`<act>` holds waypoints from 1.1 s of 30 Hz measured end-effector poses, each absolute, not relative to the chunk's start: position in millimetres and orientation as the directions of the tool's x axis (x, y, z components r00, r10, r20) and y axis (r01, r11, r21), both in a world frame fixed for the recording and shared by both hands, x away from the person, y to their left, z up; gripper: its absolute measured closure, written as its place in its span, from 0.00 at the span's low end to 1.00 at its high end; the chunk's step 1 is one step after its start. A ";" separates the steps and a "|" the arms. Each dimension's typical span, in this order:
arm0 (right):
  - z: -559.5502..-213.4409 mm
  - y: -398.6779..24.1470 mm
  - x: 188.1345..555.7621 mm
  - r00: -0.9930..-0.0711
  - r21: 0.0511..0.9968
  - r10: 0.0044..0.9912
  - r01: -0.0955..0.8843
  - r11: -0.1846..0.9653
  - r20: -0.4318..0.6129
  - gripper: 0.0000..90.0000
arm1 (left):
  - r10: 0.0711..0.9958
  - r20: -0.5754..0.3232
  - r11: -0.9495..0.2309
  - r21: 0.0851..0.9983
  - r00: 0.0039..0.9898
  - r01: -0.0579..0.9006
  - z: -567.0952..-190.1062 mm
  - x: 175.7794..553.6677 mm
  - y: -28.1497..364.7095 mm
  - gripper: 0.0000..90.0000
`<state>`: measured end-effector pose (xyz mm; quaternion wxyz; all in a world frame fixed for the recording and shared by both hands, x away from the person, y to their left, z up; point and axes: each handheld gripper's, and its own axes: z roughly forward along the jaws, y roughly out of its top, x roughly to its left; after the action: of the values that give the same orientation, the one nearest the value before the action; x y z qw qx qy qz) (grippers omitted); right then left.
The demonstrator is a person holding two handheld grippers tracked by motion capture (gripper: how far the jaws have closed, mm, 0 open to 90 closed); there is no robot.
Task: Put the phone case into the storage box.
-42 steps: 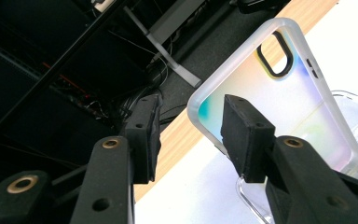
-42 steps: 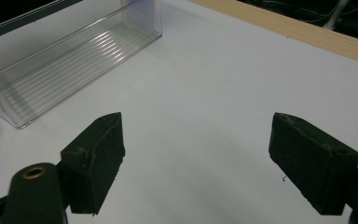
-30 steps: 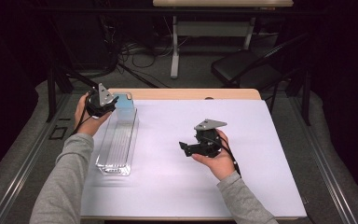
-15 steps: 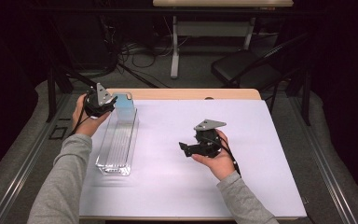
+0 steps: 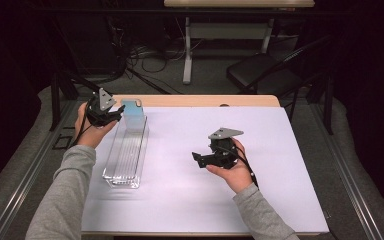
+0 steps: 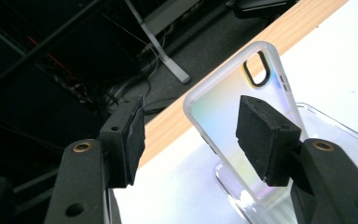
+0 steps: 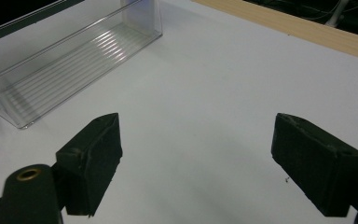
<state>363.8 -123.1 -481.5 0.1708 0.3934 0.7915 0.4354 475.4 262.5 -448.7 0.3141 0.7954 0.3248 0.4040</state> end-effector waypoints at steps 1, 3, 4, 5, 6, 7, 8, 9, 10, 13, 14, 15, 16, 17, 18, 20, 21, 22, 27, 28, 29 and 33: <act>-481.5 -123.0 363.7 -0.631 0.824 0.772 0.475 0.310 0.073 0.17 | 0.773 0.437 -0.590 0.761 0.460 0.270 -448.3 474.7 262.2 0.45; -481.3 -122.9 363.6 -0.630 0.822 0.773 0.478 0.310 0.075 0.17 | 0.777 0.428 -0.585 0.761 0.462 0.280 -447.1 473.3 261.9 0.44; -481.2 -122.9 363.6 -0.629 0.822 0.773 0.479 0.309 0.075 0.17 | 0.779 0.423 -0.582 0.763 0.462 0.283 -446.4 472.6 261.8 0.43; -481.1 -123.0 363.7 -0.628 0.822 0.774 0.479 0.309 0.075 0.16 | 0.782 0.414 -0.576 0.765 0.465 0.289 -445.7 471.9 261.5 0.42; -481.0 -123.1 363.7 -0.626 0.823 0.776 0.479 0.307 0.075 0.16 | 0.786 0.407 -0.571 0.766 0.465 0.294 -445.2 471.2 261.1 0.42; -481.0 -123.2 363.7 -0.625 0.823 0.777 0.479 0.305 0.075 0.16 | 0.787 0.407 -0.571 0.766 0.464 0.296 -444.2 470.3 260.9 0.41; -481.0 -123.7 364.2 -0.627 0.825 0.776 0.474 0.309 0.069 0.16 | 0.789 0.403 -0.567 0.768 0.464 0.297 -443.4 469.3 260.5 0.40; -480.7 -123.7 364.0 -0.622 0.824 0.780 0.478 0.305 0.073 0.16 | 0.791 0.400 -0.564 0.770 0.463 0.297 -442.3 468.2 260.3 0.40; -480.5 -124.0 364.0 -0.620 0.825 0.781 0.478 0.303 0.072 0.15 | 0.792 0.396 -0.561 0.773 0.464 0.297 -441.1 467.2 260.1 0.39; -479.4 -124.7 363.3 -0.613 0.825 0.786 0.482 0.296 0.077 0.15 | 0.801 0.359 -0.535 0.788 0.479 0.305 -437.9 463.9 259.3 0.35; -479.1 -124.9 363.0 -0.612 0.826 0.787 0.483 0.291 0.080 0.14 | 0.802 0.352 -0.531 0.789 0.483 0.308 -436.7 462.7 259.2 0.34; -478.9 -125.3 363.0 -0.611 0.827 0.788 0.480 0.291 0.077 0.13 | 0.804 0.341 -0.525 0.792 0.488 0.311 -435.4 461.5 259.0 0.34; -478.5 -125.7 362.9 -0.610 0.828 0.788 0.479 0.290 0.078 0.13 | 0.806 0.326 -0.516 0.797 0.494 0.315 -434.4 460.2 258.7 0.33; -478.1 -125.9 362.8 -0.609 0.830 0.789 0.479 0.285 0.081 0.13 | 0.808 0.313 -0.507 0.801 0.499 0.319 -433.1 458.9 258.5 0.33; -477.8 -126.2 362.6 -0.608 0.830 0.790 0.480 0.283 0.082 0.12 | 0.812 0.298 -0.495 0.807 0.501 0.322 -431.9 457.5 258.3 0.32; -477.4 -126.5 362.4 -0.605 0.830 0.792 0.482 0.280 0.083 0.12 | 0.817 0.267 -0.475 0.814 0.511 0.334 -429.2 454.8 258.7 0.32; -477.2 -126.8 362.4 -0.604 0.830 0.792 0.483 0.279 0.085 0.12 | 0.818 0.253 -0.469 0.814 0.516 0.344 -427.7 453.3 259.2 0.31; -476.9 -126.8 362.2 -0.604 0.830 0.792 0.485 0.276 0.089 0.11 | 0.819 0.238 -0.460 0.816 0.522 0.350 -426.5 451.9 259.3 0.31; -475.3 -127.0 361.5 -0.601 0.829 0.794 0.489 0.270 0.096 0.10 | 0.815 0.152 -0.412 0.831 0.559 0.374 -420.1 445.0 260.6 0.29; -475.0 -126.9 361.2 -0.600 0.829 0.794 0.490 0.270 0.096 0.10 | 0.813 0.132 -0.400 0.834 0.566 0.380 -419.0 443.8 260.5 0.29; -474.8 -126.9 360.9 -0.599 0.828 0.795 0.491 0.271 0.096 0.10 | 0.808 0.119 -0.397 0.833 0.577 0.385 -417.8 442.8 260.6 0.29; -474.0 -126.9 360.1 -0.599 0.829 0.796 0.489 0.272 0.093 0.10 | 0.796 0.058 -0.371 0.834 0.603 0.409 -414.7 438.5 259.8 0.29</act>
<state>360.1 -126.9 -474.0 0.1739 0.4128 0.7782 0.4403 438.5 259.8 -414.7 0.4133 0.7941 0.3793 0.2340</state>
